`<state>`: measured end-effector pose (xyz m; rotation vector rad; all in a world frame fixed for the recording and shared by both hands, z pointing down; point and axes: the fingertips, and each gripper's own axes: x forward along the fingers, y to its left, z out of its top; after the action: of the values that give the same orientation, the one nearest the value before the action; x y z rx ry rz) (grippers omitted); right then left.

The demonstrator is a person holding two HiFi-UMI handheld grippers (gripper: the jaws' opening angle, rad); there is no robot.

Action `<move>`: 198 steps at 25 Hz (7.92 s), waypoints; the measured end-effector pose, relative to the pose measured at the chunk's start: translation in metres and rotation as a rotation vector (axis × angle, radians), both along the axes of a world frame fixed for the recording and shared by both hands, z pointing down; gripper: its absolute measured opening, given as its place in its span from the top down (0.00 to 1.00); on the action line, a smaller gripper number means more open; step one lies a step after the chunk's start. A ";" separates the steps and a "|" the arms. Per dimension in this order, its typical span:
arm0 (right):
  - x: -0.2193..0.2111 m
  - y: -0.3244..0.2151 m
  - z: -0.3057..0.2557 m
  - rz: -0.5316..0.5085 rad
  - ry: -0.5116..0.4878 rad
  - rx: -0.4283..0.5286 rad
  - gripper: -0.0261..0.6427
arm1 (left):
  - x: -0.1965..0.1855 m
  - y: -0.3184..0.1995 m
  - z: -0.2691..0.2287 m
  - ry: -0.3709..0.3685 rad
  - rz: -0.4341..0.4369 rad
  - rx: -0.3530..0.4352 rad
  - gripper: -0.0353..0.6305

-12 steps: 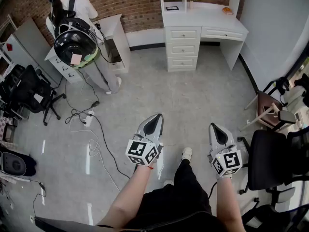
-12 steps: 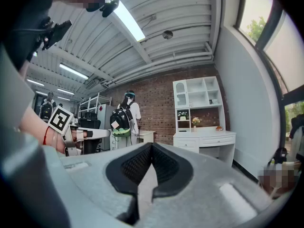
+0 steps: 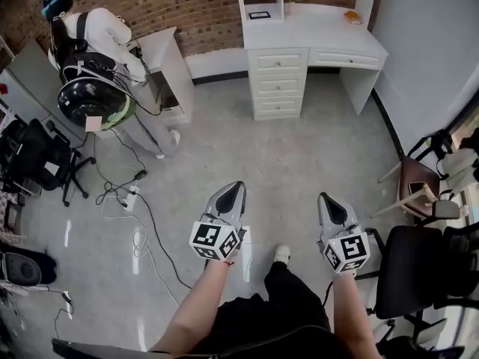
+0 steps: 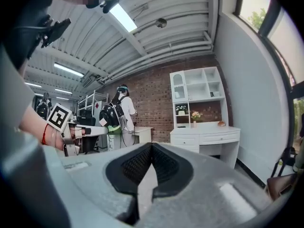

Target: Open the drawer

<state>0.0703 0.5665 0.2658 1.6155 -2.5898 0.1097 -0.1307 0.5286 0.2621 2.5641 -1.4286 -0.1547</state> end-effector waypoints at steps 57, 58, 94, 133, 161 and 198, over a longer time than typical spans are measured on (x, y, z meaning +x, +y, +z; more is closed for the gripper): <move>0.040 -0.476 0.035 0.039 -0.050 -0.074 0.96 | 0.075 -0.498 0.031 -0.021 0.120 -0.059 0.94; 0.037 -0.483 0.036 0.035 -0.050 -0.076 0.96 | 0.073 -0.506 0.032 -0.020 0.118 -0.058 0.94; 0.025 -0.710 0.118 -0.144 -0.034 -0.235 0.96 | 0.082 -0.700 0.115 -0.015 0.033 -0.194 0.94; -0.001 -0.887 0.308 -0.023 -0.045 -0.308 0.90 | 0.149 -0.814 0.322 0.061 0.100 -0.264 0.94; -0.019 -0.928 0.318 0.087 -0.059 -0.156 0.79 | 0.167 -0.865 0.343 0.055 0.188 -0.091 0.89; -0.018 -0.894 0.317 0.155 -0.076 -0.227 0.85 | 0.145 -0.843 0.328 -0.119 0.210 -0.188 0.94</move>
<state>0.0527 -0.3272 0.5827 1.7538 -2.3958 0.4659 0.0144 -0.3140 0.5899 2.5801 -1.1379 0.1582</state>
